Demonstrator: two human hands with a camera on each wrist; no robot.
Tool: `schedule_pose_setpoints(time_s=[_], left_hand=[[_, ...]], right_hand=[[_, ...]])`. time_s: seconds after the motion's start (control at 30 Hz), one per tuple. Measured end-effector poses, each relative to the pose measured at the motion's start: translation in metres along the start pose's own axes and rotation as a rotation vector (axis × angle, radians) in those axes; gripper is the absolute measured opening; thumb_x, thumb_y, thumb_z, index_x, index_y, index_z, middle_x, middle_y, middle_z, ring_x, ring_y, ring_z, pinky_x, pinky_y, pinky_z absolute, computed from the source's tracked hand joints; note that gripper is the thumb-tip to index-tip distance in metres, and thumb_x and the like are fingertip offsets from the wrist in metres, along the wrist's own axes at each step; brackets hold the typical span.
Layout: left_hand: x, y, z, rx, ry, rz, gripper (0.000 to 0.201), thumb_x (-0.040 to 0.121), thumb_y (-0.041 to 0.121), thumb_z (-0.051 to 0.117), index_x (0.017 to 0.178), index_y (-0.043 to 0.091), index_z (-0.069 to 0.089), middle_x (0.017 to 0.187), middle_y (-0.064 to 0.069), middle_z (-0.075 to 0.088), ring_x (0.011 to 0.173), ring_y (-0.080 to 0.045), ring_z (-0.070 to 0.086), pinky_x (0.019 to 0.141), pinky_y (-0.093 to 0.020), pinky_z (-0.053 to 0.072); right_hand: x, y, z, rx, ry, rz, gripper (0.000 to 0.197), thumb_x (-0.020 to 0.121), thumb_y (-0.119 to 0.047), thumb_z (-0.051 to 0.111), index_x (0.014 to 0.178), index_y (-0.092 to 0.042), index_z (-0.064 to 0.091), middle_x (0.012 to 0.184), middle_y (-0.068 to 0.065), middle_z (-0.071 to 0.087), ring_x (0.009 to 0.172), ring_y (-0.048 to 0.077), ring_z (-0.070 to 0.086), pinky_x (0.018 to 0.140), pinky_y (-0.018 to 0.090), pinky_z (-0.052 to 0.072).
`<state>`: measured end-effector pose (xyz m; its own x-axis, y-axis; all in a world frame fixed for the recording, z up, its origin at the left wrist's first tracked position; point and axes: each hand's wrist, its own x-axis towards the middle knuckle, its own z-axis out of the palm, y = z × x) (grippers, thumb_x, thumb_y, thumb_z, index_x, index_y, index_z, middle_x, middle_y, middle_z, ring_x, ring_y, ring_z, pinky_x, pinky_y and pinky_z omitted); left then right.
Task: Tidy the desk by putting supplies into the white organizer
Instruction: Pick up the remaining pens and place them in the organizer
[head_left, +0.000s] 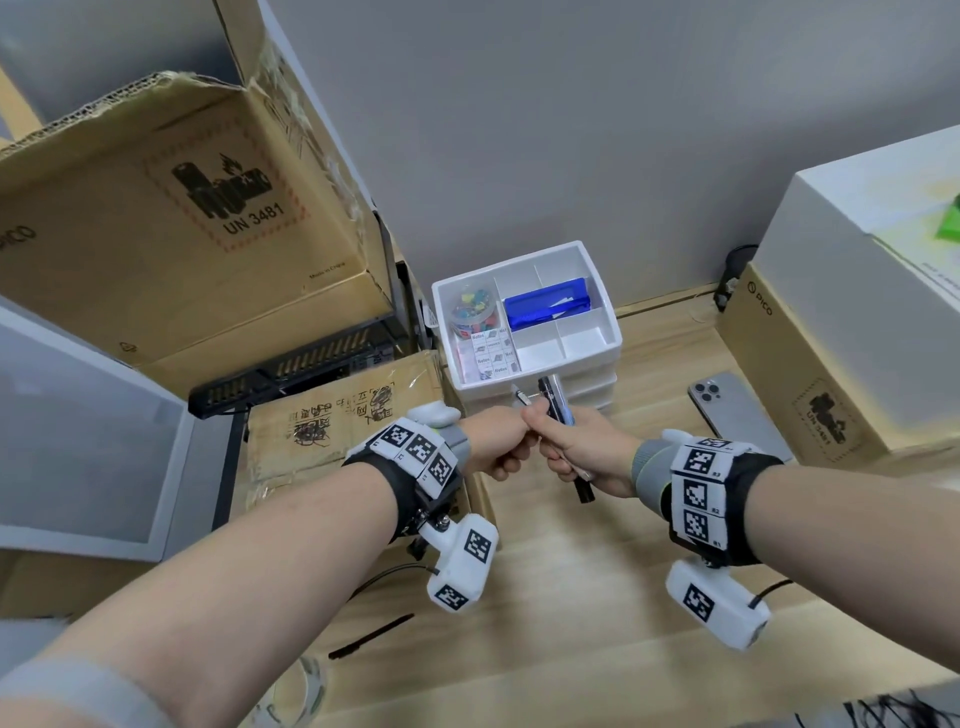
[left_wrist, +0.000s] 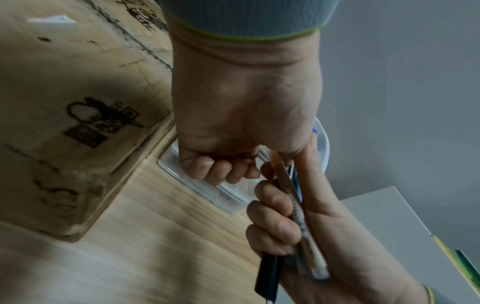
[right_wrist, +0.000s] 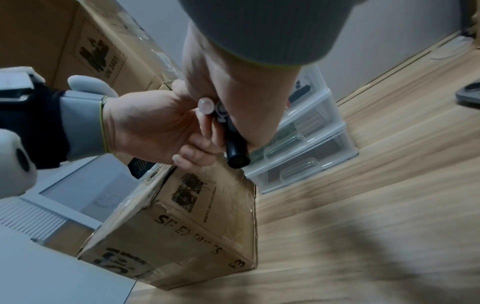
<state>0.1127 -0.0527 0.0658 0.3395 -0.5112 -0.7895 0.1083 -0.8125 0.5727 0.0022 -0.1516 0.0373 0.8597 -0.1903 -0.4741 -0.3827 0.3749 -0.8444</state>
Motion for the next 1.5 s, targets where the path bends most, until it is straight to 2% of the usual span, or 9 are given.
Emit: schedule_pose_setpoints(time_s=[0.1,0.27,0.47,0.57,0.7,0.8,0.97,1.1,1.5], left_hand=[[-0.005,-0.004,-0.004,-0.033,-0.019,0.015,0.05,0.1,0.061,0.034,0.076,0.019,0.044,0.057,0.003,0.032,0.048,-0.012,0.029,0.047,-0.021,0.023],[-0.01,0.003,-0.026,0.058,0.213,0.052,0.047,0.098,0.057,0.042,0.072,0.017,0.045,0.053,0.005,0.038,0.042,-0.013,0.034,0.043,-0.019,0.027],[-0.018,0.021,-0.053,0.168,0.789,0.444,0.036,0.09,0.015,0.053,0.059,0.019,0.035,0.056,-0.001,0.033,0.052,-0.015,0.029,0.05,-0.026,0.025],[-0.016,0.014,-0.069,0.328,0.929,0.408,0.016,0.088,0.024,0.054,0.077,0.017,0.045,0.067,0.002,0.05,0.058,-0.015,0.043,0.055,-0.03,0.033],[0.0,0.007,-0.081,0.414,1.028,0.246,0.03,0.092,0.037,0.055,0.097,0.014,0.036,0.076,0.001,0.057,0.057,-0.01,0.046,0.055,-0.031,0.034],[0.011,0.006,-0.087,0.45,0.998,0.166,0.035,0.093,0.038,0.057,0.102,0.009,0.04,0.091,-0.008,0.062,0.062,-0.017,0.05,0.064,-0.033,0.038],[0.012,0.008,-0.085,0.501,0.854,0.233,0.029,0.098,0.023,0.053,0.118,0.002,0.052,0.113,-0.017,0.064,0.099,-0.034,0.062,0.072,-0.032,0.039],[0.014,0.009,-0.083,0.498,0.849,0.227,0.029,0.099,0.022,0.052,0.118,0.0,0.051,0.113,-0.02,0.063,0.1,-0.036,0.061,0.072,-0.034,0.039],[0.013,0.007,-0.085,0.462,0.805,0.189,0.031,0.099,0.028,0.051,0.118,0.004,0.049,0.112,-0.018,0.063,0.098,-0.034,0.061,0.074,-0.035,0.042]], right_hand=[[-0.004,0.006,-0.006,-0.087,-0.063,0.039,0.034,0.088,-0.039,0.073,0.083,-0.013,0.051,0.053,0.001,0.038,0.045,0.013,0.032,0.045,0.027,0.022],[0.001,0.026,-0.01,-0.173,0.017,0.158,0.027,0.087,-0.011,0.065,0.077,-0.016,0.041,0.052,0.001,0.039,0.04,0.015,0.035,0.044,0.029,0.025],[0.017,0.046,-0.005,-0.023,0.234,0.207,0.014,0.09,-0.013,0.062,0.088,-0.013,0.048,0.055,0.002,0.049,0.044,0.014,0.049,0.041,0.022,0.039],[0.026,0.049,-0.001,0.068,0.314,0.19,0.013,0.091,-0.014,0.061,0.09,-0.015,0.048,0.056,0.002,0.047,0.043,0.013,0.044,0.04,0.022,0.036],[0.041,0.046,0.007,0.296,0.431,0.156,0.014,0.089,-0.012,0.06,0.085,-0.016,0.047,0.053,-0.001,0.041,0.042,0.012,0.041,0.04,0.021,0.034],[0.056,0.041,0.015,0.492,0.479,0.157,0.009,0.089,-0.013,0.058,0.086,-0.014,0.05,0.059,0.0,0.048,0.043,0.011,0.047,0.041,0.021,0.04],[0.07,0.019,0.02,0.722,0.529,0.123,0.003,0.085,-0.009,0.058,0.087,-0.01,0.056,0.07,0.0,0.055,0.043,0.01,0.046,0.041,0.02,0.041],[0.072,0.013,0.014,0.782,0.544,0.121,0.004,0.087,-0.009,0.056,0.089,-0.01,0.053,0.063,-0.001,0.051,0.04,0.009,0.048,0.04,0.02,0.042],[0.027,0.056,0.01,0.629,0.559,0.177,0.021,0.086,-0.008,0.058,0.106,-0.004,0.061,0.083,0.004,0.065,0.055,0.012,0.049,0.044,0.022,0.044]])
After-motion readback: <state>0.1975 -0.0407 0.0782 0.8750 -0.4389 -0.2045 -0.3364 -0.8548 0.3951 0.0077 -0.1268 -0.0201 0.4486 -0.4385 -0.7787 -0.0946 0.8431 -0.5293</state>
